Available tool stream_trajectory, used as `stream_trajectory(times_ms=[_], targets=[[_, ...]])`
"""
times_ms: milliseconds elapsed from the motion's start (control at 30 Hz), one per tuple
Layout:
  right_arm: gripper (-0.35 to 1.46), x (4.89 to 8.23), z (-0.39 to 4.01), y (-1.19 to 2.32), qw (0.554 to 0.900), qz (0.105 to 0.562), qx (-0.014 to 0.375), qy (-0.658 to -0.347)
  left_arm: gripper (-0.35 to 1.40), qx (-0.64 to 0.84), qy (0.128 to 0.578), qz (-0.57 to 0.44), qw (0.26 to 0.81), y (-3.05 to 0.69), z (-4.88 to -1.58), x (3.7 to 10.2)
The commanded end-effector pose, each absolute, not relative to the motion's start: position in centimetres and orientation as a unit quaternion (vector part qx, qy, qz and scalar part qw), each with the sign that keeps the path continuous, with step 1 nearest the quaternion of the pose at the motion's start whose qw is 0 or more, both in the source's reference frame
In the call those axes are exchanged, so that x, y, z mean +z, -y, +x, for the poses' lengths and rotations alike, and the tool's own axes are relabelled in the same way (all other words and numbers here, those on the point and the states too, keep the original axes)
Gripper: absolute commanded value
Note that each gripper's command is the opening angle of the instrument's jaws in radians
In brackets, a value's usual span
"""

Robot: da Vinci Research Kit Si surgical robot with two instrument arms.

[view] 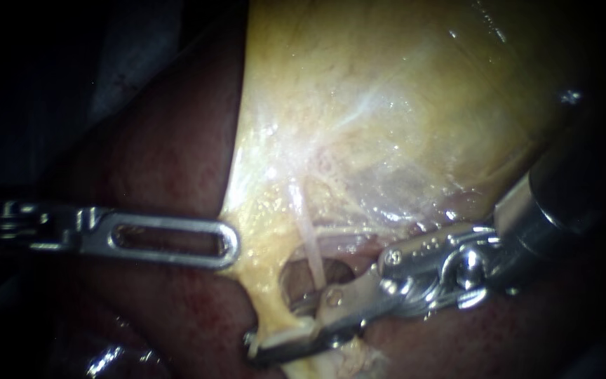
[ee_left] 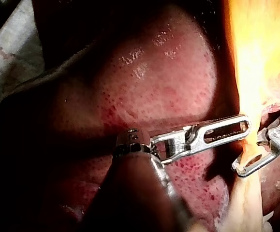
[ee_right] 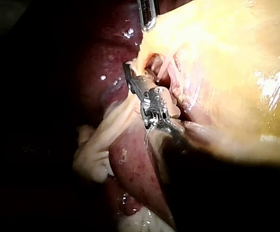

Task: Going back first clip left tube

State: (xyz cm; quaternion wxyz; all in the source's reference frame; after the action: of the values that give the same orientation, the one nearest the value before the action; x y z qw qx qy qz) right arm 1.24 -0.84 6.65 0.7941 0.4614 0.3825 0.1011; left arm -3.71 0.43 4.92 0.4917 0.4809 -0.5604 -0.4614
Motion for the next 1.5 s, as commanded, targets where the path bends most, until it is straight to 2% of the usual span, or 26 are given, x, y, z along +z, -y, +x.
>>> stream_trajectory(times_ms=[33,533,700,900,1233,1500], targets=[[-0.35,6.65,1.24,0.85,0.794,0.462,0.101,-0.382,-0.35,-0.461,0.56,0.481,0.492,-0.43,-3.71,4.92],[-0.35,6.64,1.24,0.86,0.794,0.462,0.1,-0.382,-0.35,-0.461,0.56,0.481,0.492,-0.43,-3.71,4.92],[0.13,6.64,1.24,0.86,0.794,0.459,0.106,-0.384,-0.35,-0.461,0.56,0.481,0.492,-0.43,-3.71,4.92],[0.37,6.64,1.24,0.86,0.802,0.424,0.109,-0.406,-0.35,-0.461,0.56,0.481,0.492,-0.43,-3.7,4.92],[0.44,6.56,1.2,0.78,0.805,0.408,0.106,-0.417,-0.35,-0.461,0.56,0.481,0.492,-0.43,-3.7,4.92],[0.44,6.39,1.03,0.58,0.805,0.397,0.11,-0.427,-0.35,-0.461,0.56,0.481,0.492,-0.43,-3.7,4.92]])
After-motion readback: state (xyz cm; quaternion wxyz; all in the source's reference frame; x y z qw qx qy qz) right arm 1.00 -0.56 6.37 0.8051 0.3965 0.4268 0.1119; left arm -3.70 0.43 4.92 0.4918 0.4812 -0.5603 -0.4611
